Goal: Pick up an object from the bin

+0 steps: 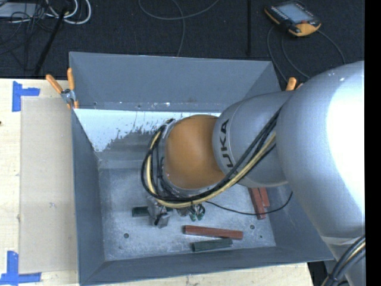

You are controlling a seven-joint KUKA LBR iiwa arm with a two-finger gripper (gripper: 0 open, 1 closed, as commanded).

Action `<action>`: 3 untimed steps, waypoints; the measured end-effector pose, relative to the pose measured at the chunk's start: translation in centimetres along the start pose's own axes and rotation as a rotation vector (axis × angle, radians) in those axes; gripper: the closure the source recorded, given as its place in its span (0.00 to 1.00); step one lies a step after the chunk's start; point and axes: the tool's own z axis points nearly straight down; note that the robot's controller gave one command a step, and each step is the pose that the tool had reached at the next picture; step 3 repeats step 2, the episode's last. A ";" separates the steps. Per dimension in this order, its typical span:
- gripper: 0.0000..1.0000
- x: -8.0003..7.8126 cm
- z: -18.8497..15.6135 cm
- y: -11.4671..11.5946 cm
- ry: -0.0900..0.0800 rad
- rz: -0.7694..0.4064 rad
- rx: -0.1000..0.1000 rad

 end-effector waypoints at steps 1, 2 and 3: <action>0.00 0.2 0.2 0.0 0.005 0.003 0.000; 1.00 0.2 0.1 0.0 0.004 0.003 -0.001; 1.00 0.2 0.1 0.0 0.004 0.003 -0.001</action>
Offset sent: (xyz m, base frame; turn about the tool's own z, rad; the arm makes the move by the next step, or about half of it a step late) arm 0.0000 0.0000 0.0000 0.0000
